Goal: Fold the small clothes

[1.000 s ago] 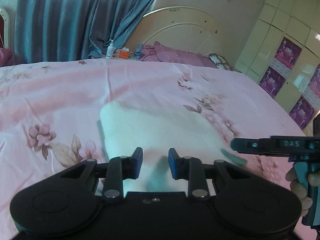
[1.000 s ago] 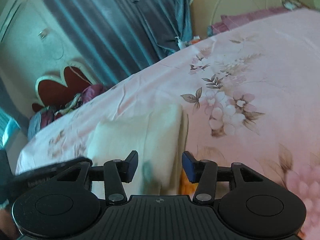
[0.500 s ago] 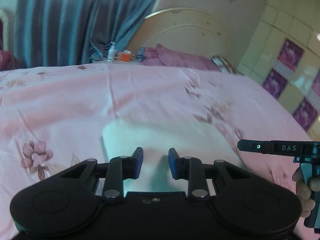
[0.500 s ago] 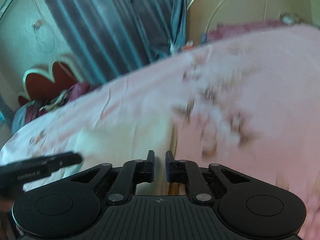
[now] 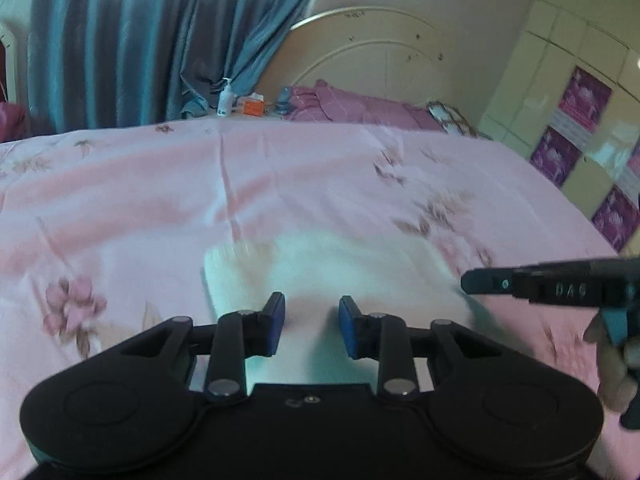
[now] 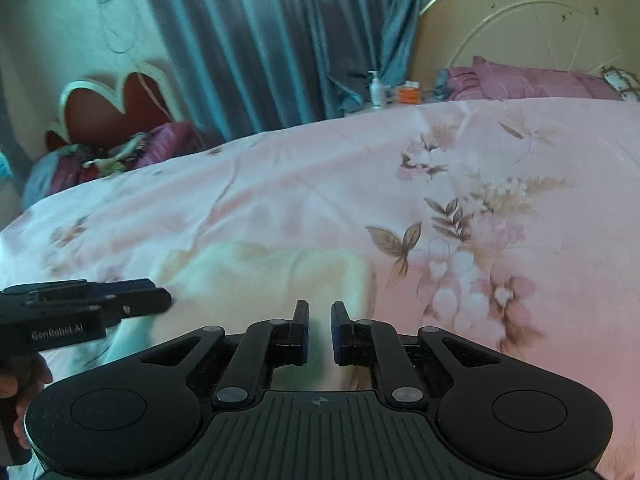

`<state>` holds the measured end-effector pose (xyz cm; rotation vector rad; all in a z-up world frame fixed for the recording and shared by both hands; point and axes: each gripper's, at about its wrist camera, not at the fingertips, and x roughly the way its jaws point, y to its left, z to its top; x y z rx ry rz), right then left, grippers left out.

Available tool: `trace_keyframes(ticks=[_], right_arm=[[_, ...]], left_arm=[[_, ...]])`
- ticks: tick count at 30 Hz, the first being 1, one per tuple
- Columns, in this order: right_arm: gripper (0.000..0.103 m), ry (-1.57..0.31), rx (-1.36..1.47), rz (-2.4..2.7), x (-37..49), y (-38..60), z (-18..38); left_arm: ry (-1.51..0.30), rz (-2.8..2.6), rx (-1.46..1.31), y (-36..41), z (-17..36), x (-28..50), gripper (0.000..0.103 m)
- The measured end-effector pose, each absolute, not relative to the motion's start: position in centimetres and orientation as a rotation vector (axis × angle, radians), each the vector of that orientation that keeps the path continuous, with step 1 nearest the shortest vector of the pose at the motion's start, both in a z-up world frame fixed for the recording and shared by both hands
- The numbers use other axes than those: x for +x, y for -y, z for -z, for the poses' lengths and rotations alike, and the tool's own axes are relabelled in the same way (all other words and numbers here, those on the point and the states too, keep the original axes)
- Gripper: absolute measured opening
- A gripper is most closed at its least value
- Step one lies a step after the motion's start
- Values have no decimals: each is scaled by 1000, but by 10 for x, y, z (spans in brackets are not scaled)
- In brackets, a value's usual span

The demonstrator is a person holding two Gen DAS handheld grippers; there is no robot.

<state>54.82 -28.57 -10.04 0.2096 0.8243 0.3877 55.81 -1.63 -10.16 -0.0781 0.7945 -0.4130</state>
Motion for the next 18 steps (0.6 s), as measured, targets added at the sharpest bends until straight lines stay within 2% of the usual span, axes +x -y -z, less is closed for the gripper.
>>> trace_keyframes(ticks=[4, 10, 13, 15, 18], right_arm=[[10, -851, 131, -373, 541, 277, 120], [12, -849, 329, -406, 498, 311, 97], [23, -885, 366, -428, 473, 320, 104], [35, -894, 363, -437, 459, 321, 108], [35, -920, 398, -468, 443, 325, 114]], left_arm=[[-778, 391, 29, 35, 108, 540, 29], [-751, 427, -18, 27, 89, 498, 31], [-767, 422, -68, 23, 90, 467, 35], [-775, 407, -63, 25, 92, 443, 39], [-814, 361, -95, 20, 99, 422, 37]])
